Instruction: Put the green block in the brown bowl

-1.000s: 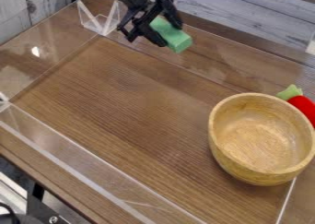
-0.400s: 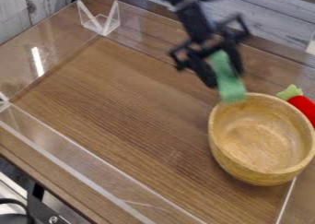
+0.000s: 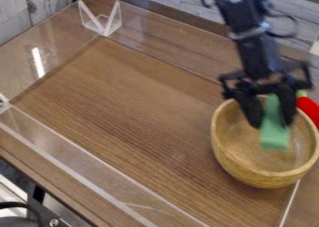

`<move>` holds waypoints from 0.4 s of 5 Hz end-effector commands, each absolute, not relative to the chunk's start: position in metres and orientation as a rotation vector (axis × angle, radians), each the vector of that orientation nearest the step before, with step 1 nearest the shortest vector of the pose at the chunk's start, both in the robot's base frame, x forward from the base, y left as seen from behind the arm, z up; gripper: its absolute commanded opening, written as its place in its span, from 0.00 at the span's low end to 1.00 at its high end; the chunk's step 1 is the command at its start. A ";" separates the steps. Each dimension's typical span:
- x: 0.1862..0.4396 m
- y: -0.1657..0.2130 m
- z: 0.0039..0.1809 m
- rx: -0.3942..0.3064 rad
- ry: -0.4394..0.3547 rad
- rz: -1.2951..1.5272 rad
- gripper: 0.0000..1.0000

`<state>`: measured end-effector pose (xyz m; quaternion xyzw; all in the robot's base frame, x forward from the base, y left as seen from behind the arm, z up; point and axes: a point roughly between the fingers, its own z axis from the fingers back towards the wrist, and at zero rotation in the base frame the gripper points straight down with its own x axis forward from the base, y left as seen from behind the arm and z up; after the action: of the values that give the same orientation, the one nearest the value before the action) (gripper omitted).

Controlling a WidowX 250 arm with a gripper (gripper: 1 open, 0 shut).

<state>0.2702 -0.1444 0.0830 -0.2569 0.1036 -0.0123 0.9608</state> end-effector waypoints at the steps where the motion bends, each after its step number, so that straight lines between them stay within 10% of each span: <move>1: 0.261 -0.147 0.101 -0.502 0.130 -0.212 0.00; 2: 0.259 -0.146 0.113 -0.482 0.107 -0.265 0.00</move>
<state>0.2558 -0.1449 0.0952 -0.2340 0.0868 -0.1113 0.9620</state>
